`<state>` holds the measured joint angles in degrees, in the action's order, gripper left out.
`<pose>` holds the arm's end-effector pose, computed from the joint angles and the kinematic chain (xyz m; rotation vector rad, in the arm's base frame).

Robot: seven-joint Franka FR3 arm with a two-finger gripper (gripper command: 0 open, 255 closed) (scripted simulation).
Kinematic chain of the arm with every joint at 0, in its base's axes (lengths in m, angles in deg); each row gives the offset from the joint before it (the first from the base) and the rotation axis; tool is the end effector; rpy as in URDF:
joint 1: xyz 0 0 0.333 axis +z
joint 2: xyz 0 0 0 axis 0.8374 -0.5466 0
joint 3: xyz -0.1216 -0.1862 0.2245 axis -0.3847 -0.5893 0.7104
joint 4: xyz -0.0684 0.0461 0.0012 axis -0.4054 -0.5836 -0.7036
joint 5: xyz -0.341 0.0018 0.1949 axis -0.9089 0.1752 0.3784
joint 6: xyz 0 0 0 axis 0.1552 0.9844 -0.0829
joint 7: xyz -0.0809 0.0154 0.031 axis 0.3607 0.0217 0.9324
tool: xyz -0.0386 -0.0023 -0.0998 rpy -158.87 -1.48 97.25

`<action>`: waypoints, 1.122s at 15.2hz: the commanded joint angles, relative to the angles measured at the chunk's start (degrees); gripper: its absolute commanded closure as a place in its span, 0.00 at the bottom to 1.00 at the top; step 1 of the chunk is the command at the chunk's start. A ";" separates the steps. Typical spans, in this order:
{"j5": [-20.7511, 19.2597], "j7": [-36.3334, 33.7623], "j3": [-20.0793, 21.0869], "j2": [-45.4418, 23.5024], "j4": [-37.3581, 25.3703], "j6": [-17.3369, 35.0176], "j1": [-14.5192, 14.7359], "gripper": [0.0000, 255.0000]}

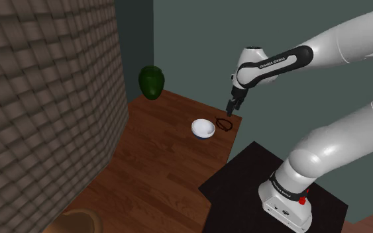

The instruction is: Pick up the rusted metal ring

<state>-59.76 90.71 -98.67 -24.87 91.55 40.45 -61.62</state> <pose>0.3870 -0.1008 0.3588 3.1339 0.2027 -0.0584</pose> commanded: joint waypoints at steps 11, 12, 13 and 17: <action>13.41 14.17 -4.22 -29.23 -7.80 22.50 -1.61 0.00; 15.32 15.84 -3.75 -31.72 -9.01 23.74 -2.29 0.00; 16.56 16.93 -3.30 -33.39 -9.88 24.52 -2.89 0.00; 18.69 18.57 -1.98 -36.67 -10.28 27.29 -3.79 0.00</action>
<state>-41.69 108.84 -101.01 -60.71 81.31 66.93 -65.20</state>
